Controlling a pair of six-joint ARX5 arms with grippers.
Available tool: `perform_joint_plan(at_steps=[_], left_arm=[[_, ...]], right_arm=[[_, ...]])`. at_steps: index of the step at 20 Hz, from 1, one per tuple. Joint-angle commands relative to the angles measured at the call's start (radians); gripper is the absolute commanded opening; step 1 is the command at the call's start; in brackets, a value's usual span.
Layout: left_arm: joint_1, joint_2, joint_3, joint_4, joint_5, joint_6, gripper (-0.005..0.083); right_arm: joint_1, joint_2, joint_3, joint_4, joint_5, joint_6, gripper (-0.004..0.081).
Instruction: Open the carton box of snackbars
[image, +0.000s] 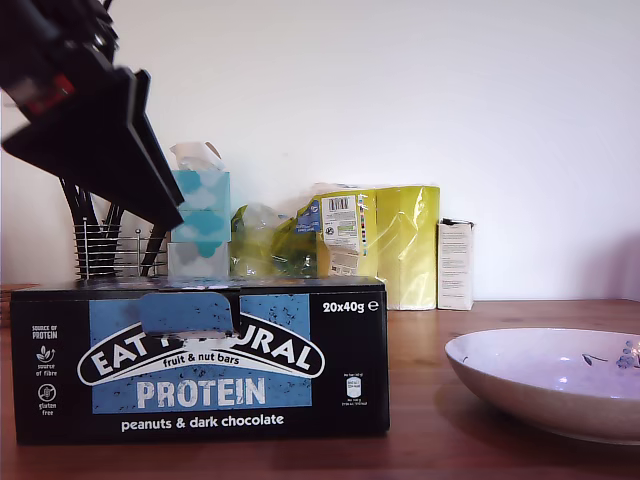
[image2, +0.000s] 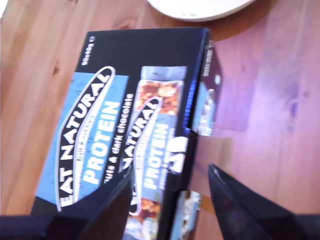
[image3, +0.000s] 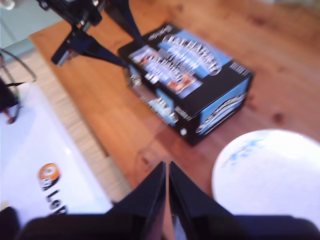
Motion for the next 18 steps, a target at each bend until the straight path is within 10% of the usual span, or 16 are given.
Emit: perform_joint_plan(at_steps=[1,18], left_arm=[[-0.001,0.031,-0.002,0.019,-0.001,0.005,0.0432],[-0.004,0.224,-0.002,0.166,-0.106,0.03,0.0389]], right_arm=[[0.003,-0.028,-0.012,0.005,0.021,-0.041,-0.0013],[0.003,-0.062,-0.012,-0.034,0.114,-0.059,-0.0013]])
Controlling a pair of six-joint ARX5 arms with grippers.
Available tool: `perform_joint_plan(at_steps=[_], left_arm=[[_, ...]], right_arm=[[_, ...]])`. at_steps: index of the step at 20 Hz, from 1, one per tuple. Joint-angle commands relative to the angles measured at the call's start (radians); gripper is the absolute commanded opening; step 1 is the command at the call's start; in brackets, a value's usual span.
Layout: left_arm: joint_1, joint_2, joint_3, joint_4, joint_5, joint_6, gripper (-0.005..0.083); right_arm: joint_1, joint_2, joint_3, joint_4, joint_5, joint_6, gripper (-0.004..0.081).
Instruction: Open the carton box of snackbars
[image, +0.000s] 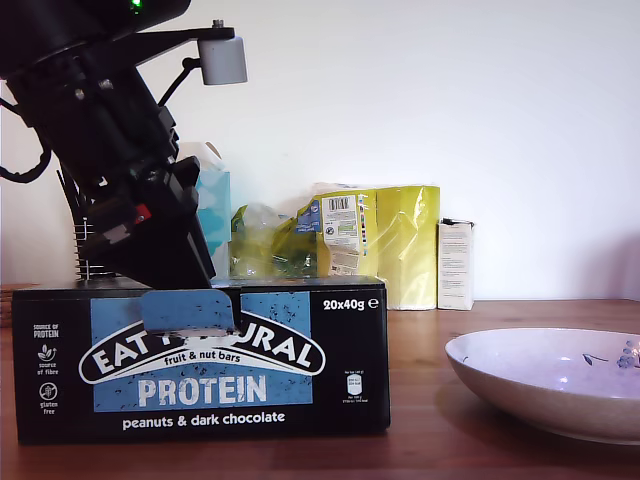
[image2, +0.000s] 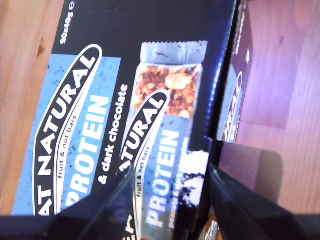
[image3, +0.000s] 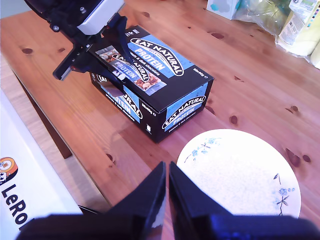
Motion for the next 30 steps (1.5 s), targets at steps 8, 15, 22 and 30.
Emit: perform_joint_plan(at_steps=[8,15,22,30], left_arm=[[0.002,-0.005,-0.002,0.05,-0.084,0.041,0.0369],[0.002,-0.101,0.028,0.1,-0.127,0.093,0.0369],[0.011,-0.139,0.197,0.079,-0.18,0.103,0.0332],[0.01,-0.166,0.193,-0.136,-0.014,-0.212,-0.0019]], right_arm=[[0.005,-0.005,-0.012,0.004,-0.005,-0.007,-0.0013],[0.005,-0.005,-0.012,0.004,-0.005,-0.006,-0.0013],[0.006,-0.005,-0.012,0.003,-0.027,-0.006,-0.0013],[0.006,-0.007,-0.013,0.028,-0.021,-0.006,-0.0013]])
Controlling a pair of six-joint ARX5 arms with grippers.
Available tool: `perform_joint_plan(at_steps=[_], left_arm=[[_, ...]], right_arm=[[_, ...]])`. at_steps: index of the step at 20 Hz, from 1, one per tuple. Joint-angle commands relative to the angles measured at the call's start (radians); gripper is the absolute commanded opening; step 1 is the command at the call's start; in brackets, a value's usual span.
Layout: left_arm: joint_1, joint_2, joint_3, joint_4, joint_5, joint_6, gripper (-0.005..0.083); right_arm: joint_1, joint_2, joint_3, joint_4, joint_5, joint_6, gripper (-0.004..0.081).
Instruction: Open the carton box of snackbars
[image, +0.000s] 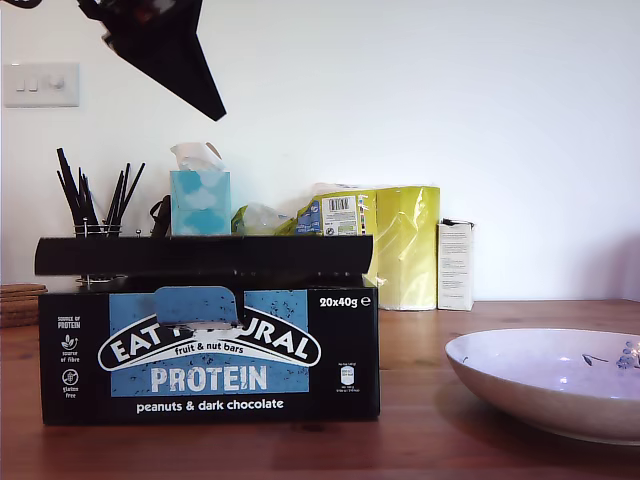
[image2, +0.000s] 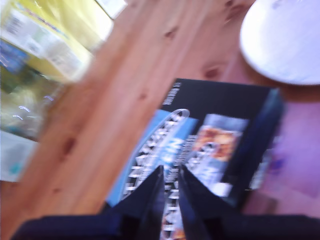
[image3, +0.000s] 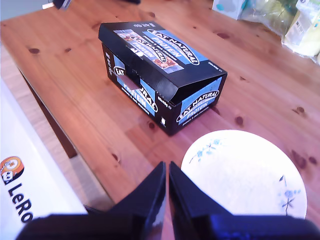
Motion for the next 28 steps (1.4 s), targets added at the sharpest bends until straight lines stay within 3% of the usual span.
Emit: perform_joint_plan(at_steps=[1,4,13,21,28], left_arm=[[-0.002,-0.022,-0.053,0.043,0.012,-0.038,-0.0019],[-0.004,-0.076,-0.159,0.134,0.041,-0.076,-0.0019],[-0.004,-0.254,-0.561,0.482,0.078,-0.169,-0.0019],[-0.003,-0.237,-0.591,0.49,0.106,-0.167,-0.0019],[-0.004,-0.069,-0.591,0.6,0.119,-0.159,-0.0019]], right_arm=[[0.006,-0.013,-0.013,0.05,-0.003,-0.006,-0.0013],[0.005,-0.024,-0.013,0.1,-0.035,0.016,-0.0013],[0.005,-0.148,-0.016,0.142,-0.027,0.069,-0.0013],[0.005,-0.169,-0.035,0.05,-0.097,0.161,-0.0013],[0.005,-0.169,-0.035,0.034,-0.105,0.163,-0.0013]])
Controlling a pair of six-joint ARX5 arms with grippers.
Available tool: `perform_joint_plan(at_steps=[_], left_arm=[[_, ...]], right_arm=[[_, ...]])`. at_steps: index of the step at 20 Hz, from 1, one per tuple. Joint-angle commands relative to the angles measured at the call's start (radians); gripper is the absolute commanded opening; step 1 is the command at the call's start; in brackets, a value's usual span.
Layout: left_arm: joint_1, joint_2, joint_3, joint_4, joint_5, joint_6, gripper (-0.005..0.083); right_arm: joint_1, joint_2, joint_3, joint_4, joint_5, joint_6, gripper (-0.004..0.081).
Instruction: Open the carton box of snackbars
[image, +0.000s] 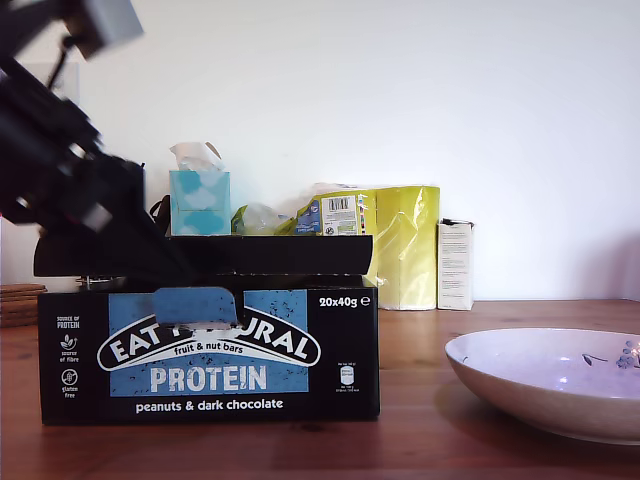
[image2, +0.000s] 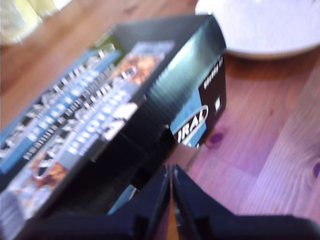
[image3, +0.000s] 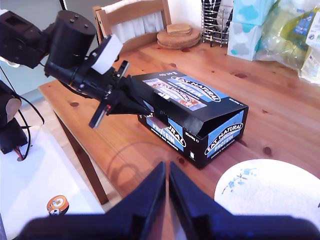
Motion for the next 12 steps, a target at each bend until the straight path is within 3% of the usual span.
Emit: perform_joint_plan(at_steps=[1,12], left_arm=[[-0.003,0.034,-0.011,0.058,0.0,0.002,-0.0019],[-0.003,0.142,-0.011,0.222,-0.082,0.008,-0.0019]], right_arm=[[0.005,-0.002,-0.012,-0.003,-0.003,0.001,-0.0013],[0.005,-0.002,-0.012,-0.016,0.006,-0.022,-0.0013]])
